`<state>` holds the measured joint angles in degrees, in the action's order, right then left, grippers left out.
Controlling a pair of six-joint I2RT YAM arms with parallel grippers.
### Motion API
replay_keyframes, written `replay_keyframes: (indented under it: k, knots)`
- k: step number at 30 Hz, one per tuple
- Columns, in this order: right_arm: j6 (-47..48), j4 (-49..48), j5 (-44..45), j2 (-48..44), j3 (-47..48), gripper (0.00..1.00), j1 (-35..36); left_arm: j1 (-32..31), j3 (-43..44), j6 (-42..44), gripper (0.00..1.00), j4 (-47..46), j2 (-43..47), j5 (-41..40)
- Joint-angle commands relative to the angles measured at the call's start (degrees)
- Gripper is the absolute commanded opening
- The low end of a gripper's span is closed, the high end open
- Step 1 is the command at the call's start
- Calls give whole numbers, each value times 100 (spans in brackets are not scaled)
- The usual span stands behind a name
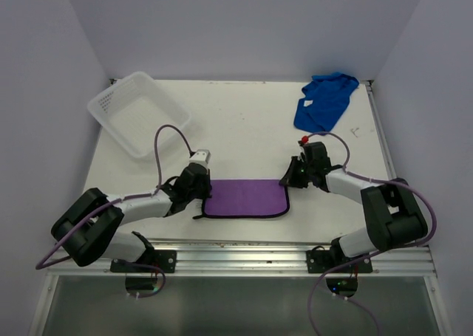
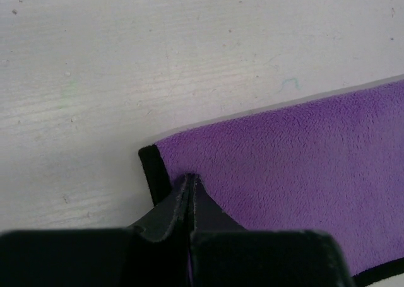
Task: Roll the towels
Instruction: Fold the towel
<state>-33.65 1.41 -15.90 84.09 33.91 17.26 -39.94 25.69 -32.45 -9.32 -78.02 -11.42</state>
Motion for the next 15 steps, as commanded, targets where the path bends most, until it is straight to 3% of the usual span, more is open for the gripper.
replay_keyframes:
  k: [1, 5, 10, 15]
  knots:
    - [315, 139, 87, -121, 343, 2, -3, -5, 173, -130, 0, 168, -73, -256]
    - [569, 535, -9, -402, 800, 8, -3, -5, 120, -148, 0, 71, 181, -168]
    - [834, 1535, 183, -788, 1434, 36, -3, -5, 155, -174, 0, 62, 366, -124]
    - [413, 1889, 316, -1586, 908, 41, -12, -5, 155, -174, 0, 36, 489, -115]
